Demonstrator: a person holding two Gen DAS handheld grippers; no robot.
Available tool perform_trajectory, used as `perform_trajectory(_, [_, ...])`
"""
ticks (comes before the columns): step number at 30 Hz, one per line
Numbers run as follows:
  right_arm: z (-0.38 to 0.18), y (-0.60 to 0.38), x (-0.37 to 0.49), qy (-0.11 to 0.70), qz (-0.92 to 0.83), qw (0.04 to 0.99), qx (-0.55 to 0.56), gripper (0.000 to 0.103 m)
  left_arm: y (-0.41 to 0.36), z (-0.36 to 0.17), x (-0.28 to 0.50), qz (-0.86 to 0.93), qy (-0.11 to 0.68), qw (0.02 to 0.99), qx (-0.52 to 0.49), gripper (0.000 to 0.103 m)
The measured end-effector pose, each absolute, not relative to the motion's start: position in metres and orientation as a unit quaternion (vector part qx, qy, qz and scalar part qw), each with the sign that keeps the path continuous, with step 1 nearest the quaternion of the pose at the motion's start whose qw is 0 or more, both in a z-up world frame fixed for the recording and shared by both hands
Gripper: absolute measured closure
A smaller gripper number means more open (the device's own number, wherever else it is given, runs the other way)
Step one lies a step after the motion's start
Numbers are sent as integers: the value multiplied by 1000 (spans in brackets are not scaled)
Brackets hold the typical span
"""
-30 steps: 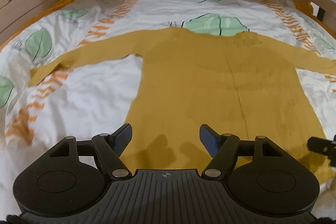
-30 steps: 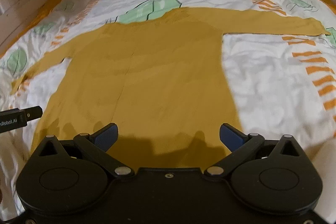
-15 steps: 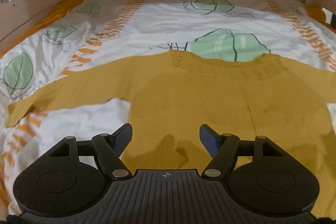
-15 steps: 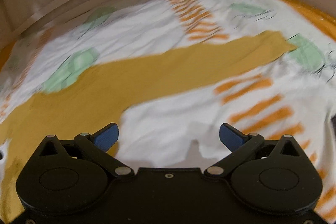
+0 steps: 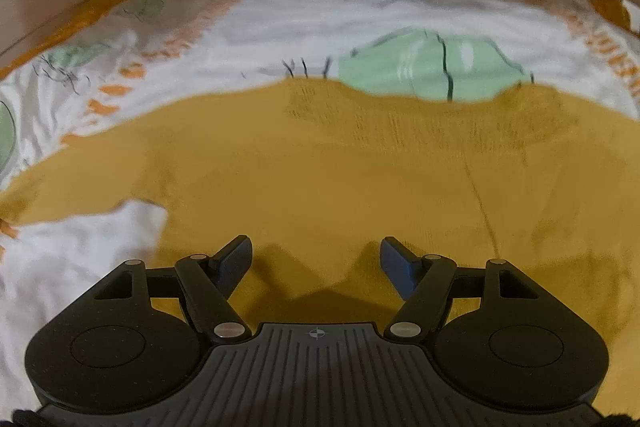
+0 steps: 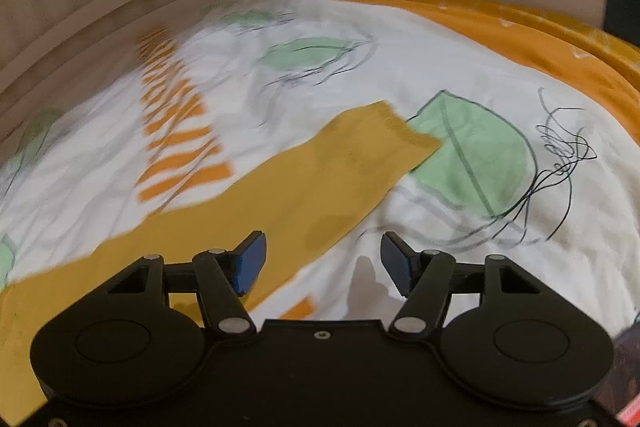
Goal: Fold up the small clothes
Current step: 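Grasp the yellow sweater sleeve cuff with the right tool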
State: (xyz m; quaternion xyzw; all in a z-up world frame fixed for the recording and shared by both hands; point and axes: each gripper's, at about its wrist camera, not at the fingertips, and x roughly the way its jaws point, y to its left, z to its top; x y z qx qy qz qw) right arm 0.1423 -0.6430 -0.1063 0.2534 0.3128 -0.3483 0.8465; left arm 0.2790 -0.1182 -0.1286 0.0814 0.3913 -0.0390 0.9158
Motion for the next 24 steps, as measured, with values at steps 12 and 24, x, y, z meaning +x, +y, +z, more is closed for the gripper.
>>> perform_trajectory(12, [-143,-680,148,293,-350,831,318,34,-124,-147,267,-25,332,939,91,28])
perform_trajectory(24, [-150,-703,147,253,-317,833,377,76,-128,-152,268,-23,332,938,94,27])
